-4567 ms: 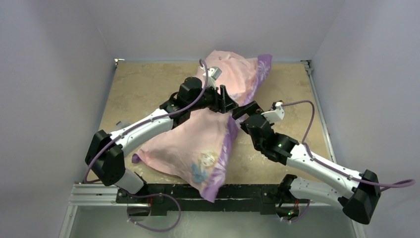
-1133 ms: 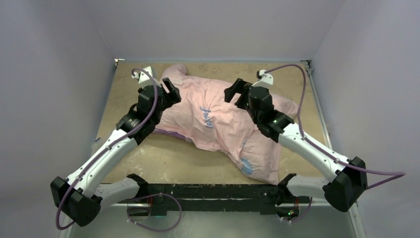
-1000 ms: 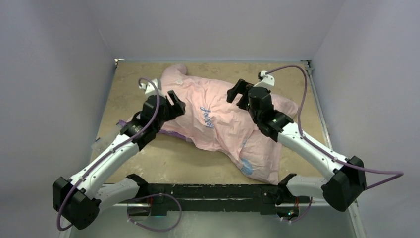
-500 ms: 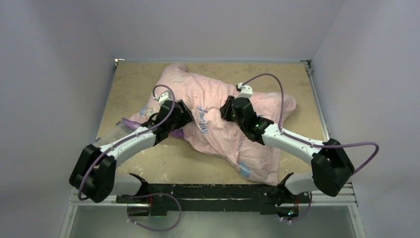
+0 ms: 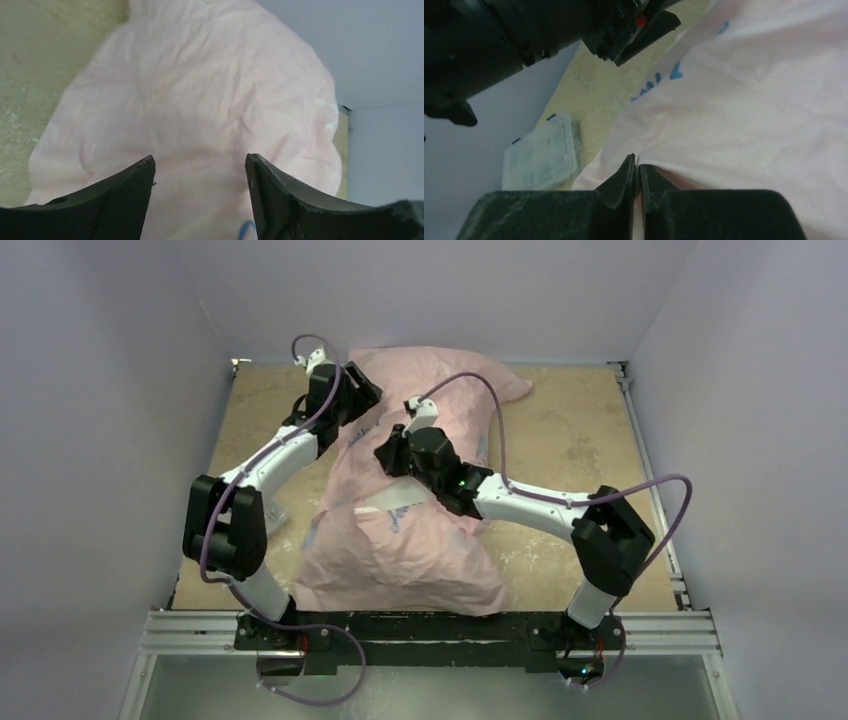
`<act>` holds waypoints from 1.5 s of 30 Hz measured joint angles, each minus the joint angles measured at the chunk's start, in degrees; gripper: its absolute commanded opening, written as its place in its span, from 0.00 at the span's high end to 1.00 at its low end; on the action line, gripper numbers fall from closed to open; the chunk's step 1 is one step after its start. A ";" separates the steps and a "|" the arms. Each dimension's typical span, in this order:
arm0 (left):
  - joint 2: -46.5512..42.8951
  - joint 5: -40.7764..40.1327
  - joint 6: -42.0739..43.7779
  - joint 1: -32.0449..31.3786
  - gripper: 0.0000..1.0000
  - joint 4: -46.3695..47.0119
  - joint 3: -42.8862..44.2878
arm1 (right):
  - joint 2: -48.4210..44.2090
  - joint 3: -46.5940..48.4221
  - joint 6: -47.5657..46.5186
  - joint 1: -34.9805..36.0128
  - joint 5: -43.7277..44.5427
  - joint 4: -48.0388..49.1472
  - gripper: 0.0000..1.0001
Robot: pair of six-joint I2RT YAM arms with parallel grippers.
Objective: Remove the pillowcase from the pillow
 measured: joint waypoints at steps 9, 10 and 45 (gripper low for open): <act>-13.75 -0.87 7.58 0.37 0.29 -5.42 -3.08 | 6.43 9.68 -3.08 0.87 1.38 0.61 0.36; -16.52 -0.85 8.48 0.37 0.29 -6.43 -4.33 | 6.19 9.68 -3.39 0.90 1.75 0.33 0.30; -40.59 18.71 23.89 -16.41 0.22 -21.73 -22.75 | -0.92 -6.64 -5.88 -16.50 -2.60 6.45 0.06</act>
